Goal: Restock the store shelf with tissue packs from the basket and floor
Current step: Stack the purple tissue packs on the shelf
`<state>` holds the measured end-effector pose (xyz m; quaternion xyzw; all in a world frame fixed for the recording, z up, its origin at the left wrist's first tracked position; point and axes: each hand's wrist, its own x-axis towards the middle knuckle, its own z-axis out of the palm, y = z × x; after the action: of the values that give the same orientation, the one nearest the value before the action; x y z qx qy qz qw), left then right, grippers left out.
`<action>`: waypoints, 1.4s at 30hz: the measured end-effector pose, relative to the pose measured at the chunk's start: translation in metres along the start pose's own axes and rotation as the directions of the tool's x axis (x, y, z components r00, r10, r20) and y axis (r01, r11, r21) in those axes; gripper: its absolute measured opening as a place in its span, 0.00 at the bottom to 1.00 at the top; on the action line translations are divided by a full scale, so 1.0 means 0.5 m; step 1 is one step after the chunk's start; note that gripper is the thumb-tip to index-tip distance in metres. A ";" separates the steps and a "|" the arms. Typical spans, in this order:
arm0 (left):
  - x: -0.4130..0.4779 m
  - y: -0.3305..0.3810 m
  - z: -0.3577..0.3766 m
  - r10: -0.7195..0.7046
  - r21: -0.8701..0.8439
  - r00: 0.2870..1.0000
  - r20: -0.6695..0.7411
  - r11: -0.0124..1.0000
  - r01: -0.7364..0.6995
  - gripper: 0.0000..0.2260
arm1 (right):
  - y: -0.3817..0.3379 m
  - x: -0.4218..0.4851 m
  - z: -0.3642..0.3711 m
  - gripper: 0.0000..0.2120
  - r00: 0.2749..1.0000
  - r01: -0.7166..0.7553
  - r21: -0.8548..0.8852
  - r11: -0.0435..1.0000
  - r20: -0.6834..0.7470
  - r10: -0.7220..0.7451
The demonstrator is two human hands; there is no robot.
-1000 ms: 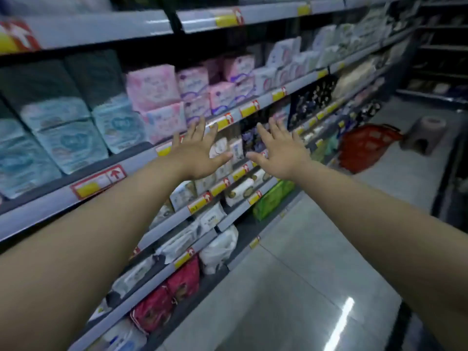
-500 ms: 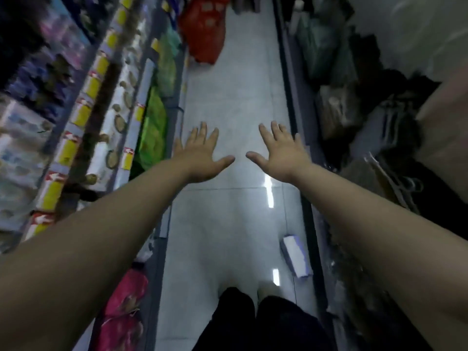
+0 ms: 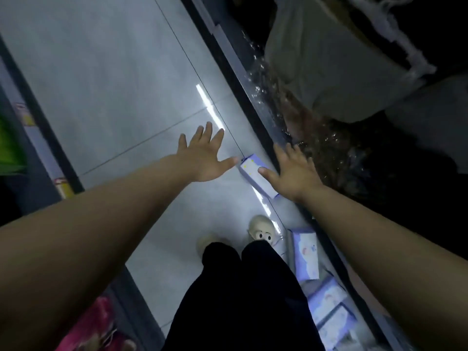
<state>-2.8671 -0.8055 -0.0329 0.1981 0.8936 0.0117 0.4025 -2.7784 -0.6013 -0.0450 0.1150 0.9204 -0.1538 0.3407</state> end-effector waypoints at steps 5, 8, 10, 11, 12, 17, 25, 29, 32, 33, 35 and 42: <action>0.185 0.035 0.177 0.022 0.018 0.995 0.102 1.000 -0.024 0.38 | 0.125 0.113 0.205 0.39 0.994 -0.105 0.106 0.989 0.041 0.101; 0.278 0.049 0.309 0.073 -0.002 0.986 0.153 0.997 -0.074 0.38 | 0.187 0.163 0.333 0.39 0.975 -0.209 0.224 0.952 0.118 0.186; 0.334 0.052 0.397 0.069 -0.006 0.979 0.189 0.998 -0.069 0.38 | 0.220 0.191 0.410 0.38 0.960 -0.273 0.313 0.910 0.148 0.238; 0.360 0.052 0.435 0.055 -0.012 0.978 0.199 0.998 -0.054 0.38 | 0.235 0.206 0.443 0.37 0.953 -0.300 0.361 0.883 0.153 0.262; 0.386 0.051 0.470 0.037 -0.024 0.979 0.202 0.999 -0.033 0.38 | 0.247 0.221 0.470 0.35 0.945 -0.327 0.409 0.852 0.153 0.289; 0.519 0.055 0.576 -0.093 -0.317 0.991 0.101 0.941 0.121 0.38 | 0.306 0.322 0.584 0.32 0.888 -0.450 0.549 0.705 0.190 0.419; 0.608 0.060 0.601 -0.233 -0.812 0.957 0.174 0.516 0.274 0.23 | 0.307 0.470 0.624 0.39 0.689 -0.568 0.822 -0.042 0.503 0.522; 0.510 0.040 0.574 -0.379 -0.900 0.894 0.237 0.260 0.349 0.20 | 0.274 0.418 0.563 0.48 0.666 -0.509 0.860 -0.039 0.422 0.616; 0.398 0.025 0.510 -0.425 -0.945 0.861 0.280 0.036 0.325 0.28 | 0.238 0.362 0.496 0.58 0.701 -0.423 0.901 -0.098 0.393 0.594; 0.360 0.021 0.485 -0.437 -0.952 0.856 0.277 -0.003 0.307 0.31 | 0.231 0.346 0.475 0.58 0.729 -0.385 0.915 -0.122 0.382 0.567; 0.281 0.013 0.427 -0.476 -0.961 0.838 0.265 -0.066 0.267 0.33 | 0.196 0.306 0.415 0.52 0.770 -0.347 0.921 -0.177 0.387 0.507; -0.006 -0.030 0.187 -0.447 -0.947 0.852 0.274 -0.279 0.158 0.21 | 0.021 0.107 0.149 0.40 0.888 -0.266 0.958 -0.106 0.286 0.359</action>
<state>-2.8029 -0.8334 -0.0965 -0.4167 0.6099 0.6003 0.3067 -2.7705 -0.6127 -0.1365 0.5375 0.4903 -0.6689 0.1523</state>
